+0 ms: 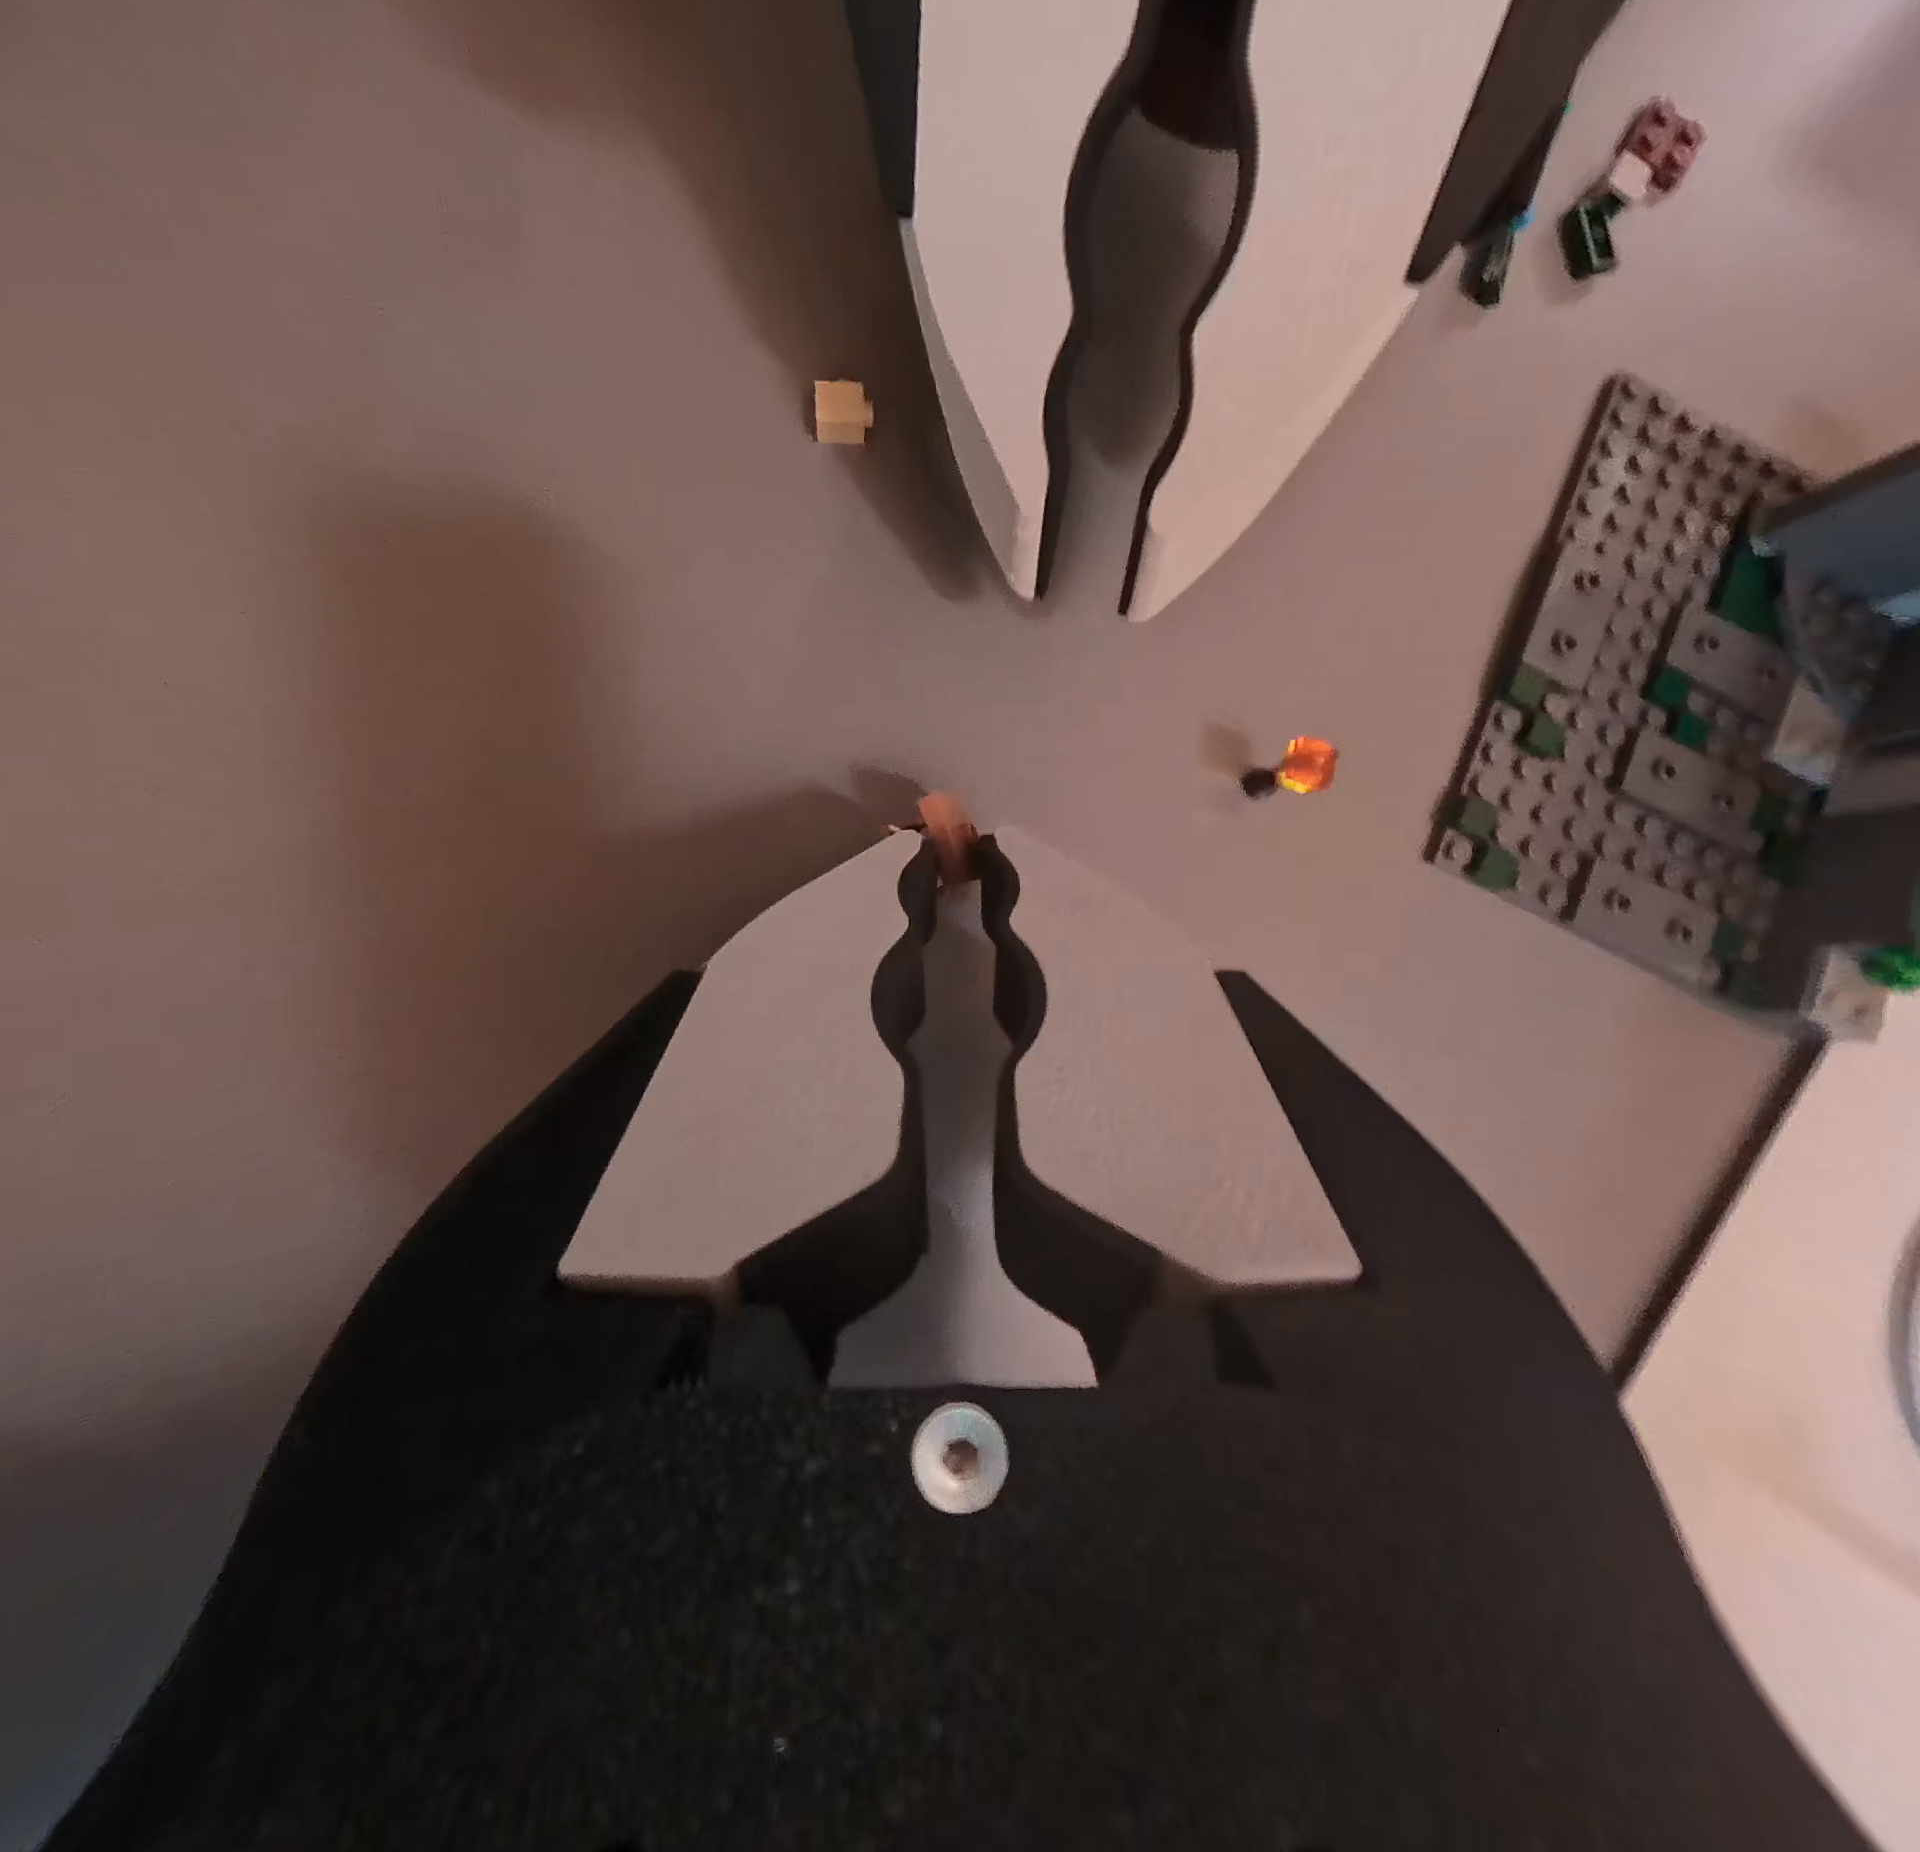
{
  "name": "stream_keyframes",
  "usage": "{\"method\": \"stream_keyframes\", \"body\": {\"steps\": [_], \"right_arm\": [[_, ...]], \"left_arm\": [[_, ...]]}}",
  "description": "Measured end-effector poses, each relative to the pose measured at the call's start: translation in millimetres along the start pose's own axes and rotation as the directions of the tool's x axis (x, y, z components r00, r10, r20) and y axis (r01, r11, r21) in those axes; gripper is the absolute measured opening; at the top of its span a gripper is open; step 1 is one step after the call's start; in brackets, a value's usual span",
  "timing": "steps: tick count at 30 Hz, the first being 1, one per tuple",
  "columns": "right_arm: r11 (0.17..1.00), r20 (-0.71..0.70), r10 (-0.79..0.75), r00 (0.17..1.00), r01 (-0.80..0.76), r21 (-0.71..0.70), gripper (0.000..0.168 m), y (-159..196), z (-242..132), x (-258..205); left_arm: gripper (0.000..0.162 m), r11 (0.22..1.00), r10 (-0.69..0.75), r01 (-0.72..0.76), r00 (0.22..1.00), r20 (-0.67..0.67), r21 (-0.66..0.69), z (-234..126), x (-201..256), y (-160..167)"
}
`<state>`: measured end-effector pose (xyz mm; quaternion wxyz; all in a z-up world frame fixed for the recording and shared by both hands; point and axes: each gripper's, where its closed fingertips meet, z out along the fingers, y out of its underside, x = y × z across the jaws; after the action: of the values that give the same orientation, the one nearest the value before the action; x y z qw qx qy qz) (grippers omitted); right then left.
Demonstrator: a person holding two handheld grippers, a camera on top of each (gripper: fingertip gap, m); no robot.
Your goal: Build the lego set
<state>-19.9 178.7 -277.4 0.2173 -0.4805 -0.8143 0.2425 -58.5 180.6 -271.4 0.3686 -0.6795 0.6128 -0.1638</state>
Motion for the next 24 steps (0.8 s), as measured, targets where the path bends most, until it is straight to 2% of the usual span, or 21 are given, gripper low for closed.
{"method": "stream_keyframes", "body": {"steps": [6,9,16,24], "right_arm": [[0.996,-0.047,0.087,0.995,-0.088,-0.016,0.007,11.3,-8.5,-7.4],[0.978,-0.090,0.206,0.974,-0.207,-0.003,0.007,21.3,-23.3,0.1],[0.838,-0.267,0.530,0.805,-0.545,0.018,0.007,66.7,-58.7,34.0],[0.791,-0.334,0.573,0.748,-0.612,-0.014,0.008,77.0,-47.3,34.7]], "left_arm": [[0.013,1.000,0.009,-0.009,1.000,-0.015,0.002,2.1,5.3,-2.7],[0.013,1.000,0.018,-0.018,1.000,-0.016,0.001,2.3,7.3,-3.8],[0.013,1.000,0.011,-0.011,1.000,-0.020,0.006,2.1,7.6,-4.3],[0.013,1.000,0.006,-0.006,1.000,-0.002,-0.001,-1.7,3.3,-1.5]]}}
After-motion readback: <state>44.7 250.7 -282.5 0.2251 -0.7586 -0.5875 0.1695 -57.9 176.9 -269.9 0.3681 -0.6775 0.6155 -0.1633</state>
